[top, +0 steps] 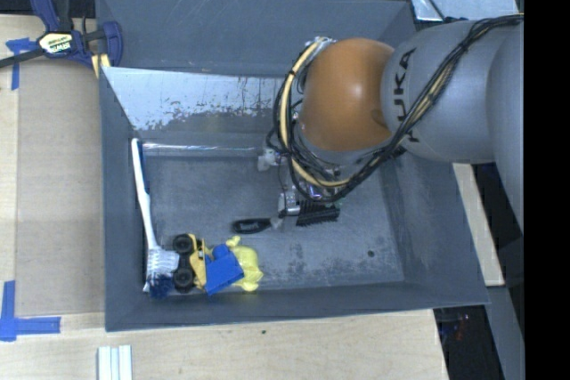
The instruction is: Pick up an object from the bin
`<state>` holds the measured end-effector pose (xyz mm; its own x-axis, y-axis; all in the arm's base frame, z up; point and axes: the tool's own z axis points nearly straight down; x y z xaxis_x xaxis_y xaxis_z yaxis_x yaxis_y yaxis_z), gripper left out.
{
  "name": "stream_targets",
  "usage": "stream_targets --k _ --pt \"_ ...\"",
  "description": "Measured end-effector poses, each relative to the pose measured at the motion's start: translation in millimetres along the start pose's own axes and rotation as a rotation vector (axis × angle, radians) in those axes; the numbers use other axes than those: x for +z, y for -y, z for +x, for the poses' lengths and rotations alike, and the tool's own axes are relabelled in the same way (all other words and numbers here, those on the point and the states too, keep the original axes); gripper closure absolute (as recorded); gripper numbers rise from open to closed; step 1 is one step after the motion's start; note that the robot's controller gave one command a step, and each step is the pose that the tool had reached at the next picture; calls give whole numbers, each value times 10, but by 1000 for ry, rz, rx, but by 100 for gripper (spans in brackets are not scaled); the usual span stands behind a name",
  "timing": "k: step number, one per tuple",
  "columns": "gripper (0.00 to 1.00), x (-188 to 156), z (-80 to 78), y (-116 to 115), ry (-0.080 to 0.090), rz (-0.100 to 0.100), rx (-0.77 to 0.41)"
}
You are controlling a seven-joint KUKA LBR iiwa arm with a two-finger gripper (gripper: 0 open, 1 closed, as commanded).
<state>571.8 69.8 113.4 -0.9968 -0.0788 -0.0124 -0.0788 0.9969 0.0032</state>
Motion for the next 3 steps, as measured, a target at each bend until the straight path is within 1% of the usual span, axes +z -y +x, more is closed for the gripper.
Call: stream_targets --k 1,2,3 --pt "0 146 199 344 -16 6 25" --pt "0 439 147 500 3 0 -96" --pt "100 409 100 536 6 2 115"
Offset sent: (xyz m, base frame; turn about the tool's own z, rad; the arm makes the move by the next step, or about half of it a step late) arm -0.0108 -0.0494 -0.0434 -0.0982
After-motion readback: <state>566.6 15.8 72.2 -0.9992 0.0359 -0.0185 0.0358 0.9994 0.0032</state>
